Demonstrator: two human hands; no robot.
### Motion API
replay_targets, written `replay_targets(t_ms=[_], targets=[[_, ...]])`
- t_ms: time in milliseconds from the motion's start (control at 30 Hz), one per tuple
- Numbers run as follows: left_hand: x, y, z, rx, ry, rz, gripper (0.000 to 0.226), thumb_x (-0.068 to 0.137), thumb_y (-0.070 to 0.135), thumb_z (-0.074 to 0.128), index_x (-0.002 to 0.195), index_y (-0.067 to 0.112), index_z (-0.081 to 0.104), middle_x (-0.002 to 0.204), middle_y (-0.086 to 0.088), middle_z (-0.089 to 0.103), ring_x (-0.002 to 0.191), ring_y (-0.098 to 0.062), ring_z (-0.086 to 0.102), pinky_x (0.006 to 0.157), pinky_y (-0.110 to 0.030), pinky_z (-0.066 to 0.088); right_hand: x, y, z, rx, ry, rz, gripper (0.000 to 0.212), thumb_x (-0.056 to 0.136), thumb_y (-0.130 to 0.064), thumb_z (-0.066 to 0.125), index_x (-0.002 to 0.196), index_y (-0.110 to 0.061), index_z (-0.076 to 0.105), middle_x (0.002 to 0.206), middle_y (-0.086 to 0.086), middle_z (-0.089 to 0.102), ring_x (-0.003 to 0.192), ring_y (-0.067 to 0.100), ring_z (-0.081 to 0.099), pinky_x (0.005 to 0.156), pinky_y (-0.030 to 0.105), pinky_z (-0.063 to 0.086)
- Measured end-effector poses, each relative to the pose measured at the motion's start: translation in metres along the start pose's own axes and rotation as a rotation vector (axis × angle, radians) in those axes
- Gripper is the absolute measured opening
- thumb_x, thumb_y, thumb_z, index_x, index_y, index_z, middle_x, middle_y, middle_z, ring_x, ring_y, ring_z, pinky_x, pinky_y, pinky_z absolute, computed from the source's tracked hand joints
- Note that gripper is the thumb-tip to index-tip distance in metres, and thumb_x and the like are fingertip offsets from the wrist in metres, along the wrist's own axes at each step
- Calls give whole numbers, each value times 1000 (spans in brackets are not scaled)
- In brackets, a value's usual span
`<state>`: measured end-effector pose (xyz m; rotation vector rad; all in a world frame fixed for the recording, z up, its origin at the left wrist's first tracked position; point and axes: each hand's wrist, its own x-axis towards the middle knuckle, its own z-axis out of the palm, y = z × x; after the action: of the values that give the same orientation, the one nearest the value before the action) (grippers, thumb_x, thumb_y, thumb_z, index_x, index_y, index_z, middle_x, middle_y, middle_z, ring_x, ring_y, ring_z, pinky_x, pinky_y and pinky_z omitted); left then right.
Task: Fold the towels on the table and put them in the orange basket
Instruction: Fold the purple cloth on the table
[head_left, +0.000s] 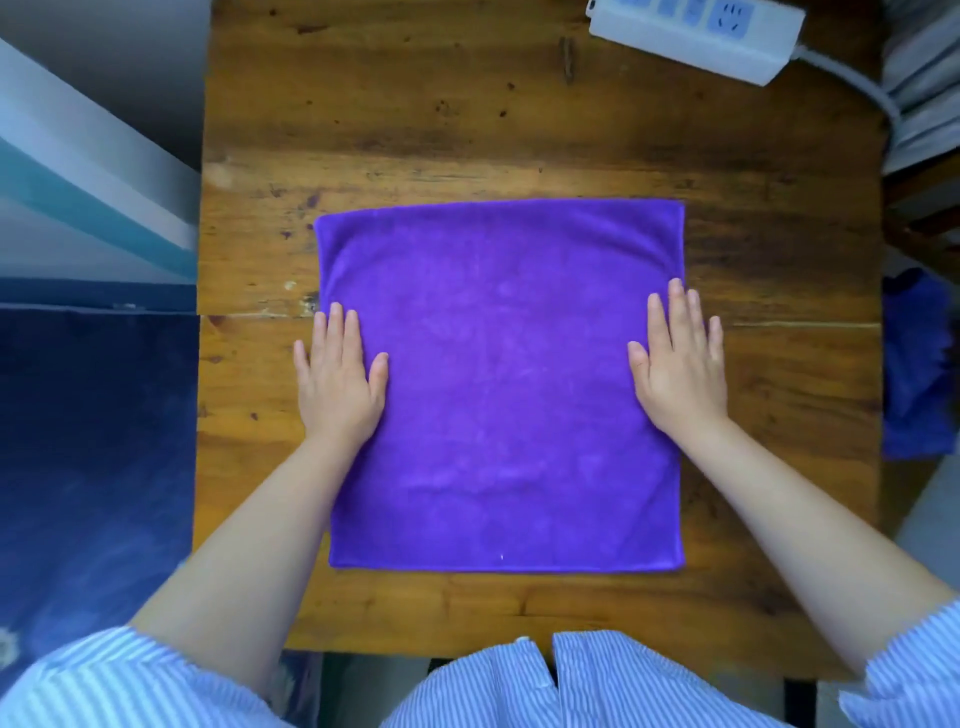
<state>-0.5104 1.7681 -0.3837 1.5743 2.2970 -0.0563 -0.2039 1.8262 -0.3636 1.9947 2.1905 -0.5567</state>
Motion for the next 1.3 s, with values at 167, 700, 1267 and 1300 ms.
replay_targets(t_ms=[167,700,1267,1300], targets=[[-74,-6,11,15,-65,120,59,93,28,45,144,4,24,155,-12,15,145,-27,9,115,-44,6,-79,-20,22,34,-23,61,55,94,-23,41,143,-4,23,154,18,10,143,33,8,114,47,13],[-161,-57,31,151,-53,305,65,91,42,46,140,3,32,152,-17,23,142,-33,18,113,-50,14,-187,7,59,15,155,259,55,93,-19,43,142,-2,24,153,20,10,142,36,7,112,56,5],[-165,-39,3,367,73,859,26,43,-12,75,64,-1,66,56,-14,58,45,-28,57,50,-29,51,-193,8,38,-296,94,-490,47,39,12,84,84,8,70,88,28,69,75,39,69,46,37,56],[-165,-36,1,388,72,861,26,41,-13,72,61,1,64,53,-13,56,43,-27,55,47,-27,50,-190,6,36,-326,93,-508,45,39,11,84,81,8,70,85,28,69,70,38,69,42,34,54]])
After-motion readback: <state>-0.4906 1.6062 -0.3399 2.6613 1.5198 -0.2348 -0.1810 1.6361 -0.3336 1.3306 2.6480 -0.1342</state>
